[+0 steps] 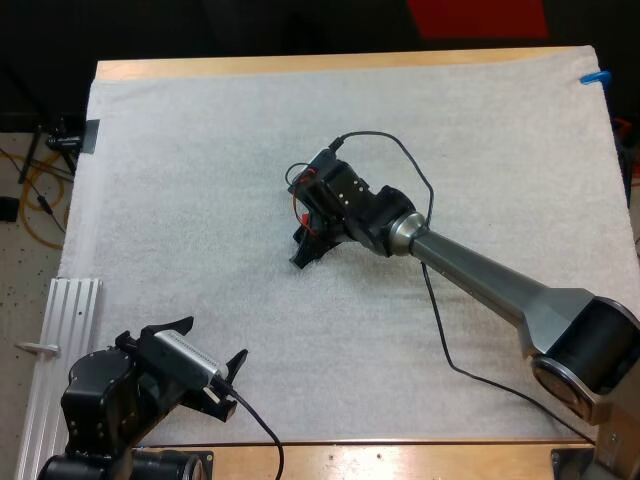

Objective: Stack red cube on blue cube

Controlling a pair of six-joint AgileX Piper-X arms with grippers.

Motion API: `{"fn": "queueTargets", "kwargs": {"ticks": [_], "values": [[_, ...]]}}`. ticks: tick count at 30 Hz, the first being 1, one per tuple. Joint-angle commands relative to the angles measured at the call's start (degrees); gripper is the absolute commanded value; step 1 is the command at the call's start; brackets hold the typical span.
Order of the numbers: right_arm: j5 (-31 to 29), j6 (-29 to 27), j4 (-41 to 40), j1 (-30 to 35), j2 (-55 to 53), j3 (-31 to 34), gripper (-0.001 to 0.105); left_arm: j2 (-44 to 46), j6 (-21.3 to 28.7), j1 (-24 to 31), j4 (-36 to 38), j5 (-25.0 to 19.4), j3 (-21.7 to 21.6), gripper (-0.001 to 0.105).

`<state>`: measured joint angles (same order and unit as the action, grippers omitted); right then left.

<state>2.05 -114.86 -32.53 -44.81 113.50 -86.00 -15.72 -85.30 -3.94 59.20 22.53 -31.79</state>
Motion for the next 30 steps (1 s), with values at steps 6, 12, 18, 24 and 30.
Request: {"fn": "queueTargets", "kwargs": {"ticks": [6, 12, 18, 24, 30], "values": [[0.8, -0.8, 0.5, 0.0, -0.2, -0.5, 0.059, 0.0, 0.3, -0.2, -0.3, 0.4, -0.6, 0.076], [0.8, -0.8, 0.3, 0.0, -0.4, -0.7, 0.059, 0.0, 0.3, -0.2, -0.3, 0.4, -0.6, 0.076], [0.3, -0.8, 0.0, 0.0, -2.5, -1.4, 0.059, 0.0, 0.3, -0.2, -0.3, 0.4, -0.6, 0.076], [-0.4, -0.7, -6.1, 0.0, -6.7, -1.4, 0.059, 0.0, 0.3, -0.2, -0.3, 0.4, -0.6, 0.076], [-2.1, -0.6, -9.7, 1.5, -12.7, -1.4, 0.059, 0.0, -0.3, -0.2, -0.3, 0.4, -0.7, 0.076]]}}
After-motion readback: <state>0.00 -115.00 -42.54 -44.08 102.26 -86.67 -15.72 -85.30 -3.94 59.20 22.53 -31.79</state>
